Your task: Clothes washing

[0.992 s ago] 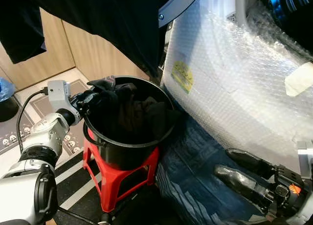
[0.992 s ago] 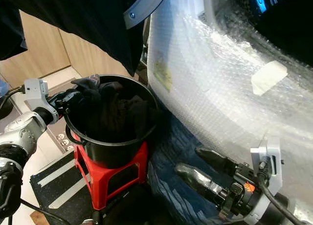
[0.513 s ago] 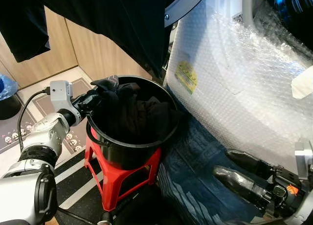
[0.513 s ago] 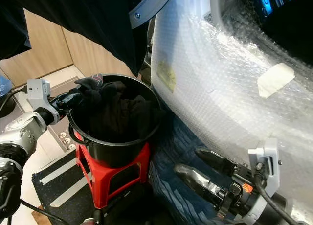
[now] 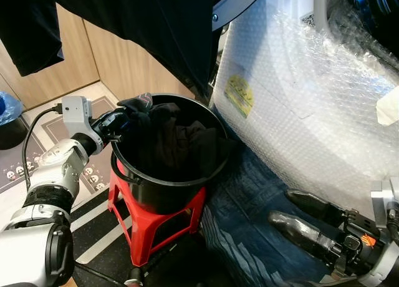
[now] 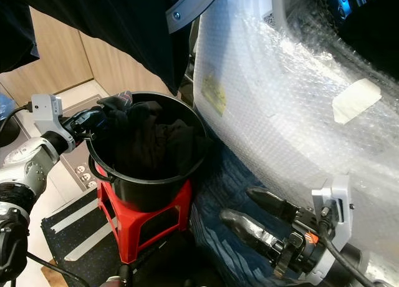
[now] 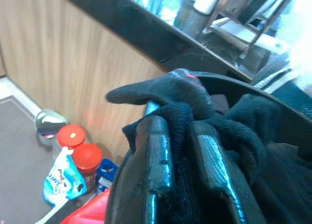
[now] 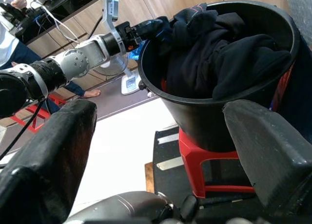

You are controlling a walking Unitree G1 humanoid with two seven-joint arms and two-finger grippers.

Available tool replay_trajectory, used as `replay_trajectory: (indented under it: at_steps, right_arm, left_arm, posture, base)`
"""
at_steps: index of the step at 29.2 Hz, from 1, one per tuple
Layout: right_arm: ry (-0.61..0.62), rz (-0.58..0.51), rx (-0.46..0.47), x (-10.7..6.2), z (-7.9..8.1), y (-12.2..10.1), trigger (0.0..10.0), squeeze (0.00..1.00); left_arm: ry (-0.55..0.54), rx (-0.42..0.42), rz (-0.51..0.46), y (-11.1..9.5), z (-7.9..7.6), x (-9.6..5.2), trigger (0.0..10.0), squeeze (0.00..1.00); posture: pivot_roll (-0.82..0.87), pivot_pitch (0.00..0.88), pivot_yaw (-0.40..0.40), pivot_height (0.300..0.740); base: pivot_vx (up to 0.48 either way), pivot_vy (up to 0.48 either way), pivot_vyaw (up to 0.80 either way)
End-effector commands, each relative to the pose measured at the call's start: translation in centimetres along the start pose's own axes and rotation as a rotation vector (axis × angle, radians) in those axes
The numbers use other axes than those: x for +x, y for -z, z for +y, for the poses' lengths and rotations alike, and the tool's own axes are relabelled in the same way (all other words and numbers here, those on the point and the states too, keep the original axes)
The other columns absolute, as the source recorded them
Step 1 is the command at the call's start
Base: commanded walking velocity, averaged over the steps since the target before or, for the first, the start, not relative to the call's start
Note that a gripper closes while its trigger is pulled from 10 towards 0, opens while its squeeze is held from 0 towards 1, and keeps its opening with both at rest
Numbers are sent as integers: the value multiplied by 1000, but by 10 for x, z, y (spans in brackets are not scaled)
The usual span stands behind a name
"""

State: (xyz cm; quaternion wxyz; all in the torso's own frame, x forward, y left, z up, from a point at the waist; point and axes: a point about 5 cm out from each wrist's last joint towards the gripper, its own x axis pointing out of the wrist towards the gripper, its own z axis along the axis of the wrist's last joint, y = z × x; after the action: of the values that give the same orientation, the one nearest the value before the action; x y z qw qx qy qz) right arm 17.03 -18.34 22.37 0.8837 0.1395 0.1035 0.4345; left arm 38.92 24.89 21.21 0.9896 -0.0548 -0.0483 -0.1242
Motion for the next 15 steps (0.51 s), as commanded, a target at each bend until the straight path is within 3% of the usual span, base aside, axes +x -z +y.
replay_trajectory:
  at_steps: [1,10,15]
  right_arm:
    - [5,6,-3,-1,-1,1,10000,0]
    - [5,-4,-12,3,-4,1,10000,0]
    - [-11,-16,-12,8,-6,2,10000,0]
  left_arm:
    - [36,15,30,10,-7,0,0,0]
    - [85,90,-63,-1,-20,1,0,0]
    - [120,143,-195,-15,-35,-3,0,0]
  posture:
    - [-179,341,-169,740]
    - [-168,314,-164,740]
    - [-156,294,-159,740]
  base:
    - [0,0,0]
    - [0,0,0]
    - [0,0,0]
